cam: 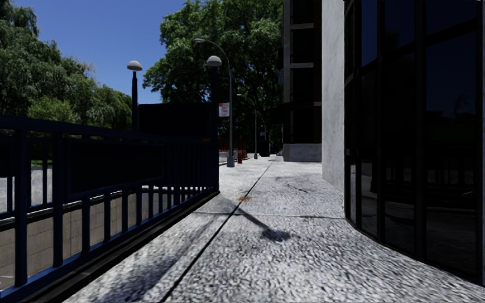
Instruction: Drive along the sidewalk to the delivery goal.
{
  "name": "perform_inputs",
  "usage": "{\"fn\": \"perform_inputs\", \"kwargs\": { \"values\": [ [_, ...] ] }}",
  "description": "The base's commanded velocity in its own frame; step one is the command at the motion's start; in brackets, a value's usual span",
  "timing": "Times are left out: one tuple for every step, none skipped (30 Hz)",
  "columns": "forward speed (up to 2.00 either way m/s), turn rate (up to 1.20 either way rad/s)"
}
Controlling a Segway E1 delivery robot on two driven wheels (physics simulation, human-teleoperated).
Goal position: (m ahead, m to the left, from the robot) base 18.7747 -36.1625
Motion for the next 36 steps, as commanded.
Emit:
{"fn": "perform_inputs", "kwargs": {
  "values": [
    [2.00, -0.02],
    [2.00, -0.05],
    [2.00, -0.06],
    [2.00, -0.09],
    [2.00, -0.09],
    [2.00, -0.14],
    [2.00, -0.18],
    [2.00, -0.20],
    [2.00, -0.21],
    [2.00, -0.21],
    [2.00, -0.21],
    [2.00, -0.23],
    [2.00, -0.26],
    [2.00, -0.26],
    [2.00, -0.27],
    [2.00, -0.29],
    [2.00, -0.31],
    [2.00, -0.31],
    [2.00, -0.31],
    [2.00, -0.31],
    [2.00, -0.31],
    [2.00, -0.31],
    [2.00, -0.31],
    [2.00, -0.31],
    [2.00, -0.31],
    [2.00, -0.31],
    [2.00, -0.31],
    [2.00, -0.31],
    [2.00, -0.31],
    [2.00, -0.31],
    [2.00, -0.31],
    [2.00, -0.31],
    [2.00, -0.31],
    [2.00, -0.31],
    [2.00, -0.31],
    [2.00, -0.31]
  ]
}}
